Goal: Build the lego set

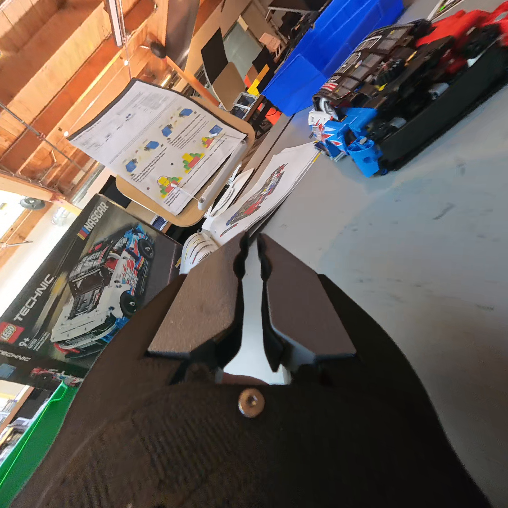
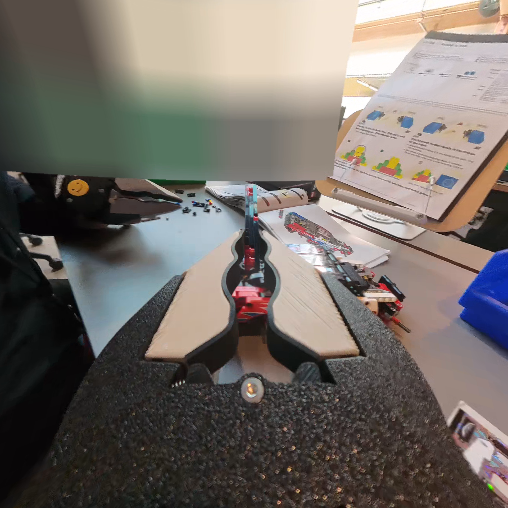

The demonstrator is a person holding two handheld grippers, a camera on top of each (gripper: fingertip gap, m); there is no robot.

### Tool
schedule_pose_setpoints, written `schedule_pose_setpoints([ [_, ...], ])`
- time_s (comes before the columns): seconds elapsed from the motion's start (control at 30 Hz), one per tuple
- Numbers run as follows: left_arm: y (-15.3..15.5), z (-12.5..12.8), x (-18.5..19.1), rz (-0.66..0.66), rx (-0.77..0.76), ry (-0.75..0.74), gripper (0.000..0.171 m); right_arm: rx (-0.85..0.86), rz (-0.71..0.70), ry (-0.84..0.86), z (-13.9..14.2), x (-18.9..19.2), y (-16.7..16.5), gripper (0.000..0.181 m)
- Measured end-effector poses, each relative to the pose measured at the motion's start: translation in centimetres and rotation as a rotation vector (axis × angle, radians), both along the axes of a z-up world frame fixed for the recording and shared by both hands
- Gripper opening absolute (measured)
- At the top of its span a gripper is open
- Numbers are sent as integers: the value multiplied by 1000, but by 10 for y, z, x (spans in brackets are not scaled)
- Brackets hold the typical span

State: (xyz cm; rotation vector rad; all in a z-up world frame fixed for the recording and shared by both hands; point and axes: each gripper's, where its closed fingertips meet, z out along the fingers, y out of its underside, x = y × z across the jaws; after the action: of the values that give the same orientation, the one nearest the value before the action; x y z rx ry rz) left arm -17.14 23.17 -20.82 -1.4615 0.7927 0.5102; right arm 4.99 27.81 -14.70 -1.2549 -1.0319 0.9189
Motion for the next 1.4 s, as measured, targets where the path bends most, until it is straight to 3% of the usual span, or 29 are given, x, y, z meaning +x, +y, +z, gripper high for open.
schedule_pose_setpoints([
  [0.33,15,-11,-16,124,-73,16,0,18,-150,22,-14,3,66,9],
  [0.6,15,-14,-14,131,-58,65,0,46,-150,-48,-22,-8,63,9],
  [0.9,19,-14,-18,152,-71,47,0,-28,-109,9,-17,-8,68,9],
  [1.17,23,-13,-18,152,-63,51,0,67,-99,-82,-25,-20,59,9],
  [1.27,23,-13,-18,153,-59,54,0,188,-175,-123,-21,-18,59,9],
  [1.4,23,-12,-19,158,-54,52,0,625,-372,-313,-17,-24,47,8],
])
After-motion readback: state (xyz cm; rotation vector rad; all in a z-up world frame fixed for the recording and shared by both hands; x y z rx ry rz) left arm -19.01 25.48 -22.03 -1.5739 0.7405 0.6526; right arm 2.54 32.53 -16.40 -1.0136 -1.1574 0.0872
